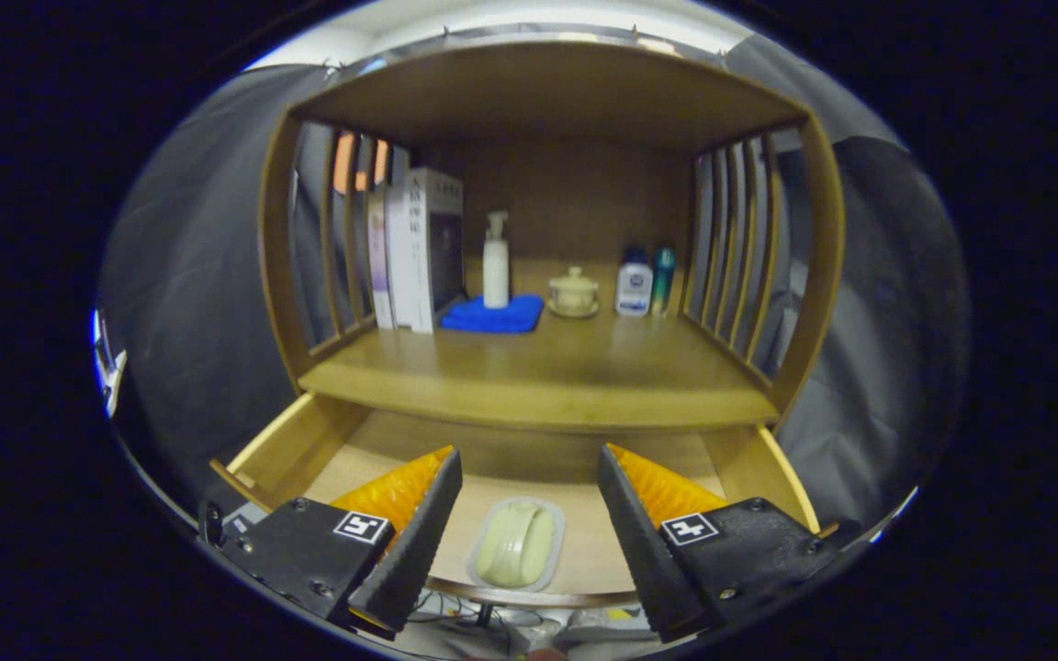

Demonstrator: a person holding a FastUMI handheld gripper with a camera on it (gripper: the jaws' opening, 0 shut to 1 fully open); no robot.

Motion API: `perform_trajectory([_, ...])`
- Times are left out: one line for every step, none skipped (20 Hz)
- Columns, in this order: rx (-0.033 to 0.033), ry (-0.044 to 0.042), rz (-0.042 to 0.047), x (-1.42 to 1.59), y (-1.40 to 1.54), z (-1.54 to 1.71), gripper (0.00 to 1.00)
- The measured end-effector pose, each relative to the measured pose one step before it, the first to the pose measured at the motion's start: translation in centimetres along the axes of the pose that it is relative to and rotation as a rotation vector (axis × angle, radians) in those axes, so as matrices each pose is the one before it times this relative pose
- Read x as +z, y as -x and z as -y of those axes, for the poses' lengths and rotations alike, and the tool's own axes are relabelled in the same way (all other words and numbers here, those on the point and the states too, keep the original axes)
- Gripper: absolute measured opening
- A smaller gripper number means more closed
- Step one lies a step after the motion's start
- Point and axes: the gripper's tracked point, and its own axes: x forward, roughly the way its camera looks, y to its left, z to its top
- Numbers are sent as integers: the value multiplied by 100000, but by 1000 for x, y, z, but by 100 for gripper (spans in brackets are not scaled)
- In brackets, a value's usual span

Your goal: Pull open the drawer, take out the items inside it, and place them on the countertop above the cabinet.

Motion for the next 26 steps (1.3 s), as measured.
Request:
perform_trajectory([-420, -1012, -8904, -1345, -1077, 168, 93])
perform_trajectory([2605, -2913, -6118, -707, -767, -450, 93])
perform_trajectory([1633, -2754, -6362, -1042, -1015, -13, 94])
perform_trajectory([1048, -2227, -4380, -690, -598, 209, 93])
perform_trajectory([114, -2251, -2757, -565, -692, -123, 93])
perform_trajectory([-615, -2007, -2291, -301, -526, 134, 93])
perform_trajectory([-1138, -1806, -2822, -399, -464, 288, 92])
perform_trajectory([-872, -1601, -2592, -378, -245, 212, 91])
perform_trajectory([-319, -1249, -2315, -268, -251, 63, 89])
perform_trajectory([30, -694, -1859, -233, -208, -19, 88])
perform_trajectory([-888, -585, -2006, -281, -184, 153, 87])
perform_trajectory([252, -62, -1503, -248, -37, -110, 87])
perform_trajectory([829, 687, -973, -176, -95, -435, 85])
perform_trajectory([316, 1384, -805, -110, -68, -234, 84])
perform_trajectory([-220, 1166, -402, -107, -80, -89, 82])
perform_trajectory([-490, 1318, -428, 0, -175, -82, 80])
perform_trajectory([-738, 503, -239, -114, -7, 15, 78])
perform_trajectory([-778, 193, -582, 7, -98, -32, 76])
perform_trajectory([-491, 98, -804, -120, -170, -39, 74])
perform_trajectory([-198, -256, -729, -52, -169, -125, 72])
perform_trajectory([-281, -319, -854, -110, -184, 17, 70])
perform_trajectory([-407, 652, -581, 28, -54, 1, 67])
perform_trajectory([-782, 1982, -469, -54, -111, 144, 65])
perform_trajectory([-1093, 1262, -122, -4, -96, 92, 58])
perform_trajectory([-166, 424, 381, 75, 18, 85, 52])
perform_trajectory([805, -943, 83, -10, 5, -122, 45])
